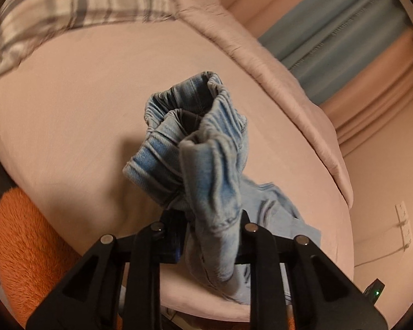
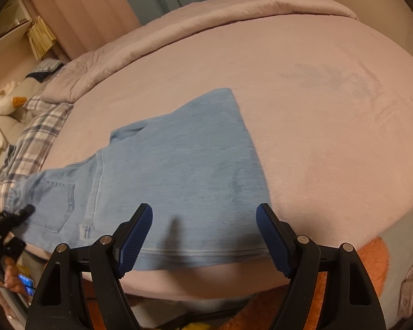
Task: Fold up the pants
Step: 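Lift and fold the waistband over the legs with the left tool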
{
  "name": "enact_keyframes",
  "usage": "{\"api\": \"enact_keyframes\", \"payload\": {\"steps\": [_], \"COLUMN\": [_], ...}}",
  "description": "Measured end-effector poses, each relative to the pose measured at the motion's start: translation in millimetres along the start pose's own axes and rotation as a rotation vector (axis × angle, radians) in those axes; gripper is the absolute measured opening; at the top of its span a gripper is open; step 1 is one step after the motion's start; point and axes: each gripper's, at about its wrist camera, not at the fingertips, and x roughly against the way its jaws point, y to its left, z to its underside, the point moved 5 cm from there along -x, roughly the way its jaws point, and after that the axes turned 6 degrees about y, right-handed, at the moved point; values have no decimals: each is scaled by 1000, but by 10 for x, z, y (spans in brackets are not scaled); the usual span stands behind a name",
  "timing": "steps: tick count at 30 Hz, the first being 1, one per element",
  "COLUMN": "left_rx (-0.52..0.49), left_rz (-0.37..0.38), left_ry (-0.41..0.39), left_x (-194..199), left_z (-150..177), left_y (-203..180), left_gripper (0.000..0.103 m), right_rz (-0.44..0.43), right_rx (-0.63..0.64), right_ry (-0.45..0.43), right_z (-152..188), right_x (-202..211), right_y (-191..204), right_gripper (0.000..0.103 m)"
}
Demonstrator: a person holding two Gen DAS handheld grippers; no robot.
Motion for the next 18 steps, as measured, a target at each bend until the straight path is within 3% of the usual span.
{"api": "enact_keyframes", "payload": {"steps": [7,12,18], "left_rx": [-143,-231,-381], "left_rz": [58,131,145], "left_ry": [-30,2,41], "left_x": [88,30,-109], "left_z": [42,108,351], "left_y": [-526,-934,-1347], "left_gripper": [21,21,21], "right_rz": [-8,-15,-13], "right_rx": [-31,-46,-69], "right_ry": [-5,-13,-20], "right_z": [14,17,26], "right_x": [19,48,61], "right_y": [-66,-115,-222], "right_gripper": [77,77,77]}}
